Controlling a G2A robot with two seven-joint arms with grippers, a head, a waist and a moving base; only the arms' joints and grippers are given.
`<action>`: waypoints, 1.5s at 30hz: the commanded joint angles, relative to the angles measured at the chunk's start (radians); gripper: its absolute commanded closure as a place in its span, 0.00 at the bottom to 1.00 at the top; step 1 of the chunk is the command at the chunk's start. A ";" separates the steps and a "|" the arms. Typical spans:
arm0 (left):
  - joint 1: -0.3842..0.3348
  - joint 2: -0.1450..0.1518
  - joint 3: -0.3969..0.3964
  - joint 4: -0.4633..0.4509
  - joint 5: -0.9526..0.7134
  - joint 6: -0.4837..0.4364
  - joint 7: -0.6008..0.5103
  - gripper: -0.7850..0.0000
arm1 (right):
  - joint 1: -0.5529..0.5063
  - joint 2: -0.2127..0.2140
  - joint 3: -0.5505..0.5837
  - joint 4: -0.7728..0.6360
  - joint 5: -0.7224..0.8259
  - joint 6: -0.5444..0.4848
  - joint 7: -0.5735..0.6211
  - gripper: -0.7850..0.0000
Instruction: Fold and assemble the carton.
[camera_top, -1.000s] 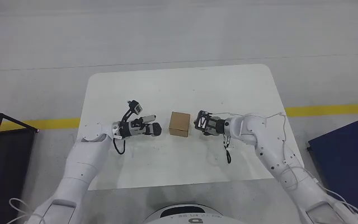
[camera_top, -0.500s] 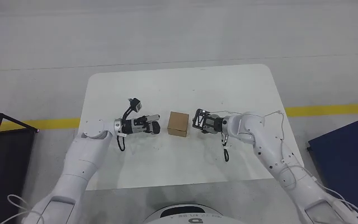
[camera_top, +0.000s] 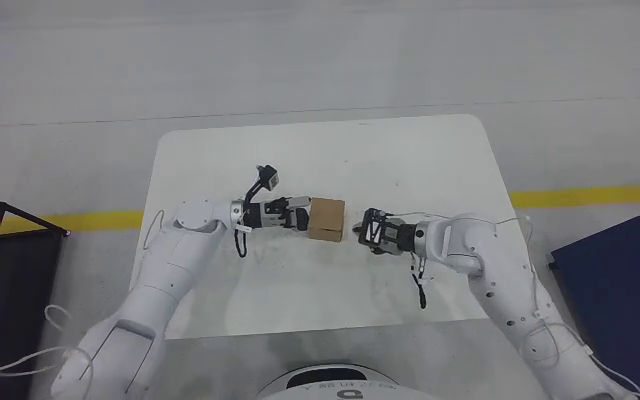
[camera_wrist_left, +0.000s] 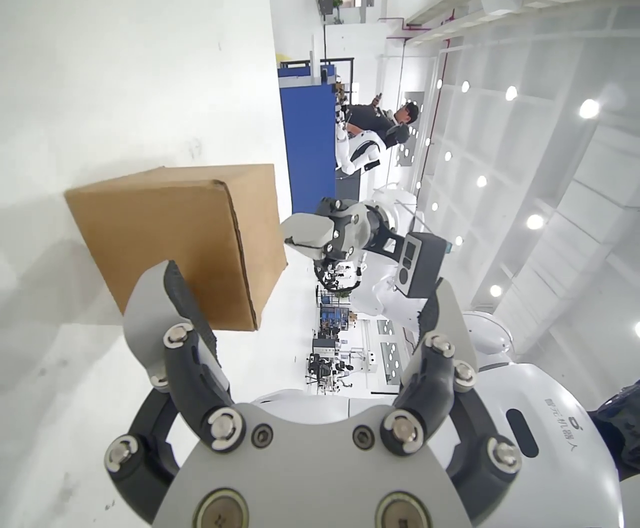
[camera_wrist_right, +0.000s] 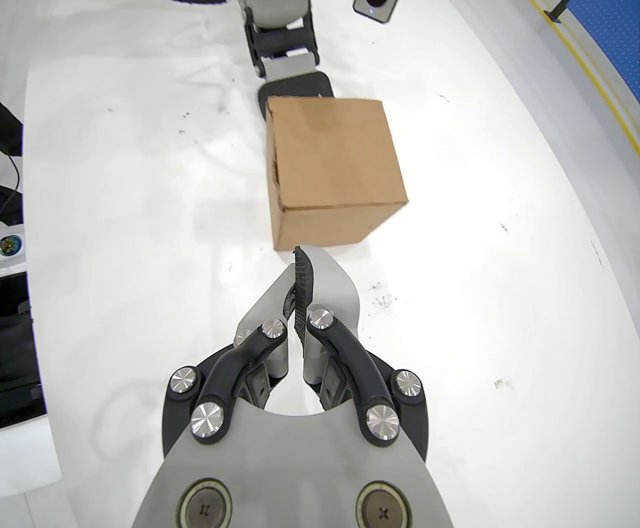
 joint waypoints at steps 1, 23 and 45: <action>-0.027 -0.016 0.029 0.032 -0.011 -0.011 0.007 0.00 | -0.011 0.002 0.002 -0.011 0.033 -0.018 0.000 1.00; 0.085 0.081 -0.223 -0.007 -0.071 -0.164 0.024 0.00 | 0.159 -0.068 -0.261 0.209 -0.059 0.214 -0.114 1.00; 0.289 0.153 -0.393 -0.295 -0.088 -0.032 -0.046 0.00 | -0.110 -0.006 0.112 -0.143 -0.064 0.454 -0.152 0.10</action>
